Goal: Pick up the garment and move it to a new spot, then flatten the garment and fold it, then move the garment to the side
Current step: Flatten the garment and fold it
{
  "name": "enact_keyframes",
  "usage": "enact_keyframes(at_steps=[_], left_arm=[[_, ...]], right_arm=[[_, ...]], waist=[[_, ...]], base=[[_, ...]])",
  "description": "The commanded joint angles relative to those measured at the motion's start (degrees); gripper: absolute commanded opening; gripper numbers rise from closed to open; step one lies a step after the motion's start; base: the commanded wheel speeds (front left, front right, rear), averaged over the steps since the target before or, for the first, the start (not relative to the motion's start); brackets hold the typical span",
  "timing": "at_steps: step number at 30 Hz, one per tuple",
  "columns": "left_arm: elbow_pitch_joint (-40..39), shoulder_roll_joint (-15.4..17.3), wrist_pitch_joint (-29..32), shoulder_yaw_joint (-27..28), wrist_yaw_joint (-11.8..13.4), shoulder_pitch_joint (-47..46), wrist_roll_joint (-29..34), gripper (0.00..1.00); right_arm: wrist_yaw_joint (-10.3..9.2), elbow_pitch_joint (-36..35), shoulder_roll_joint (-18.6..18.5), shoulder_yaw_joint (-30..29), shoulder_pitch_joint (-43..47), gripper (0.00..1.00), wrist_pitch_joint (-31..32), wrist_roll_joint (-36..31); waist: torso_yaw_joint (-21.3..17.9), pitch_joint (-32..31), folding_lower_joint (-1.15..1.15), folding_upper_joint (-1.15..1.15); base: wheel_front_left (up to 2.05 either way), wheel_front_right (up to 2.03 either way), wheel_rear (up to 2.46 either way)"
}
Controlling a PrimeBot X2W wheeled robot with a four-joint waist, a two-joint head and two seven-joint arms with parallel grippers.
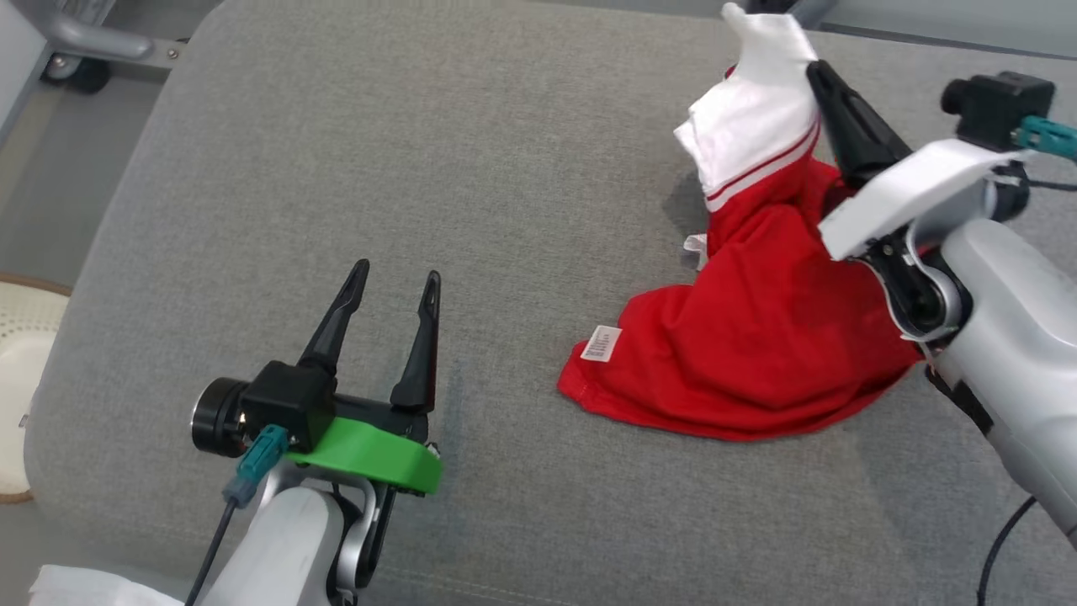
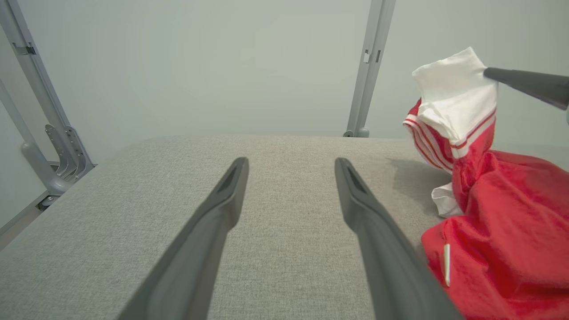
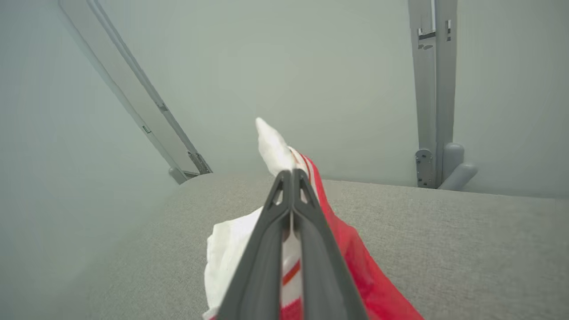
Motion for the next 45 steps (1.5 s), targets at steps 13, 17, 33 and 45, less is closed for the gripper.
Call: enact_keyframes(at_steps=[13, 17, 33, 45], left_arm=[[-4.5, 3.4, 2.3, 1.3, 2.3, 2.9, -0.8, 1.0], [-5.2, 4.0, 2.9, 1.4, 2.6, 3.2, -0.8, 1.0], [-7.2, 5.8, 3.0, 3.3, 5.2, 8.2, -2.3, 1.0], [-9.1, 7.0, 3.2, 3.8, 6.9, 13.4, -3.2, 1.0]], right_arm=[[-0.05, -17.1, 8.7, -38.8, 39.2, 0.0, -0.3, -4.8], [-0.05, -18.1, 13.2, -42.1, 43.6, 0.0, -0.3, -7.9], [-0.05, -34.5, 14.9, -44.1, 50.5, 1.0, -0.3, -35.0], [-0.06, -39.3, 16.3, -41.7, 56.5, 1.0, 2.2, -40.9]], waist=[[-8.5, -3.1, 0.0, 0.0], [-9.2, -2.9, 0.0, 0.0], [-12.2, -6.9, 0.0, 0.0], [-13.9, -9.9, 0.0, 0.0]], base=[[0.0, 0.0, 0.0], [0.0, 0.0, 0.0], [0.0, 0.0, 0.0], [0.0, 0.0, 0.0]])
